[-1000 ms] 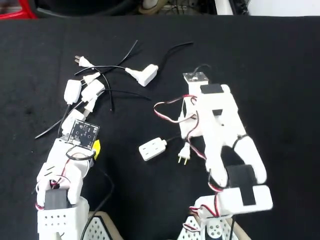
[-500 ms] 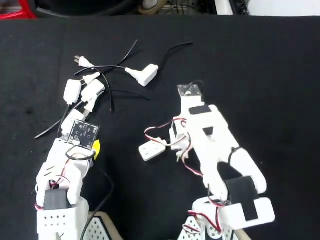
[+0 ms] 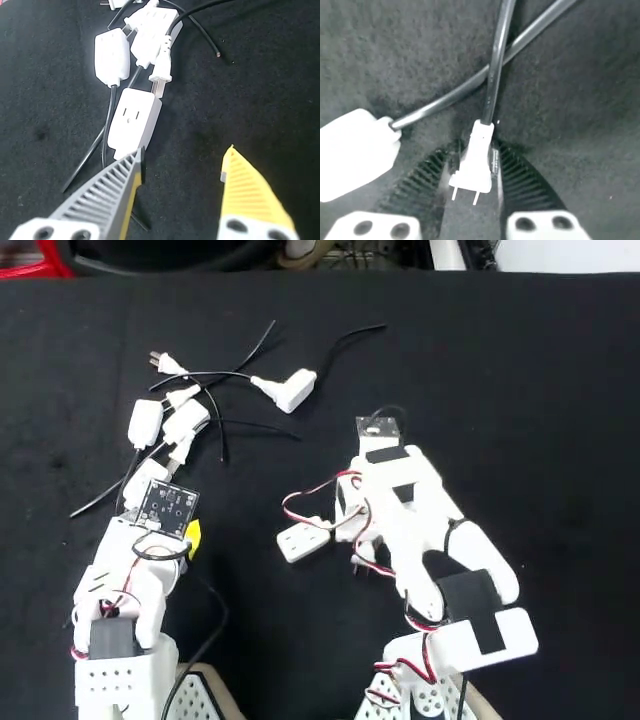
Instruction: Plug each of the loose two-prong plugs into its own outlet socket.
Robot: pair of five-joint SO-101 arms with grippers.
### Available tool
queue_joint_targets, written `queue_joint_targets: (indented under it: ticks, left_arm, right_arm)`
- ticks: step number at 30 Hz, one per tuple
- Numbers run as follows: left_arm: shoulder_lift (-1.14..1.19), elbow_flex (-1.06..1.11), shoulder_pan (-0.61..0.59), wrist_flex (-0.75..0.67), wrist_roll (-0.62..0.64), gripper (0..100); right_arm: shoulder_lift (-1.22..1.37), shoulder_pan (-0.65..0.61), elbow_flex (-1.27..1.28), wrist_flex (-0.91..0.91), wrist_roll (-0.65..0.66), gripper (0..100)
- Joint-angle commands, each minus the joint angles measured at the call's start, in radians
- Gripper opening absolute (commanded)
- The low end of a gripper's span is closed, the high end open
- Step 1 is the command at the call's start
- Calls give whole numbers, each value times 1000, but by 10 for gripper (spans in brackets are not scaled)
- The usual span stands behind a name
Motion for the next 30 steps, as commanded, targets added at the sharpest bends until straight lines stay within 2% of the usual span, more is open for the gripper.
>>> queue_joint_targets:
  ticks: [1, 5, 10, 13, 17, 22, 30]
  left_arm:
    - [-2, 18, -13, 11, -6, 253]
    - [-2, 18, -13, 11, -6, 253]
    - [-2, 18, -13, 11, -6, 253]
    - [-2, 18, -13, 11, -5, 253]
    - [-2, 18, -13, 11, -5, 253]
    - [-2, 18, -13, 11, -5, 253]
    - [-2, 18, -13, 11, -6, 253]
  right_arm:
    - [-5, -23, -2, 34, -32, 85]
    - [-5, -8, -65, 135, -25, 95]
    - [-7, -8, -125, 198, -25, 214]
    - [-7, 11, -145, 201, -26, 245]
    - [-7, 31, -145, 230, 3, 211]
    - [-7, 37, -107, 245, 44, 113]
    - [4, 58, -54, 183, 57, 119]
